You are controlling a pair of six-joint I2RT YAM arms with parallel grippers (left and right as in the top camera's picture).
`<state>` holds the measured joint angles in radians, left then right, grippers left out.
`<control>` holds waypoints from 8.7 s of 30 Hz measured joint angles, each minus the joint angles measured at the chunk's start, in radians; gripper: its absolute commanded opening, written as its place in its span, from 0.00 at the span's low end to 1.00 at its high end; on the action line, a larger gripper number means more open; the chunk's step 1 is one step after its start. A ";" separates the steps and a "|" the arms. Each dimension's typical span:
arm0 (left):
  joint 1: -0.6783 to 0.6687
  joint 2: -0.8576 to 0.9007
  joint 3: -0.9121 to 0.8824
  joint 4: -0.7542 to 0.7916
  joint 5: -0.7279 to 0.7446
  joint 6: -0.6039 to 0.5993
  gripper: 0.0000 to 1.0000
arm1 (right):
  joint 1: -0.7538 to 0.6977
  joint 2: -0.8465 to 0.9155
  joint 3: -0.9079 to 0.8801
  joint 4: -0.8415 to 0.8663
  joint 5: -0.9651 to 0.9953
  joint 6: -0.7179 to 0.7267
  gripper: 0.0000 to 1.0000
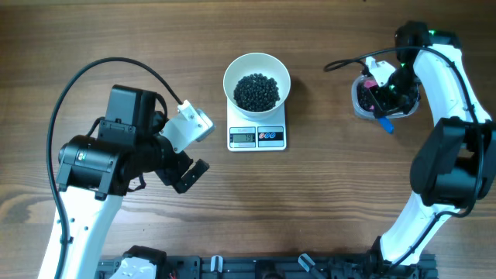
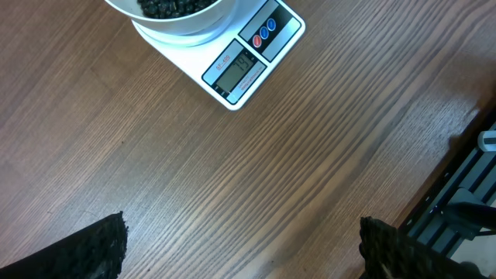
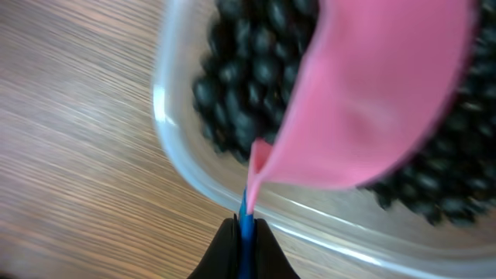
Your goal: Scoop item into bowl and weigh 150g on scale
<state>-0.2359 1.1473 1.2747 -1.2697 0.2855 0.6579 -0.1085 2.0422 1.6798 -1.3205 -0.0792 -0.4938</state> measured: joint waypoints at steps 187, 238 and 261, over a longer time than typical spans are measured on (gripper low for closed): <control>0.000 0.000 0.000 0.000 0.000 0.000 1.00 | 0.475 -0.310 -0.008 0.293 0.192 0.363 0.04; 0.000 0.000 0.000 0.000 0.000 0.000 1.00 | -0.006 0.002 0.011 -0.027 0.153 0.289 0.31; 0.000 0.000 0.000 -0.002 0.000 0.000 1.00 | 0.112 -0.405 0.085 0.233 -0.112 1.133 0.04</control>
<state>-0.2359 1.1477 1.2747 -1.2720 0.2855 0.6579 0.0036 1.6375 1.7653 -1.0874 -0.1909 0.6392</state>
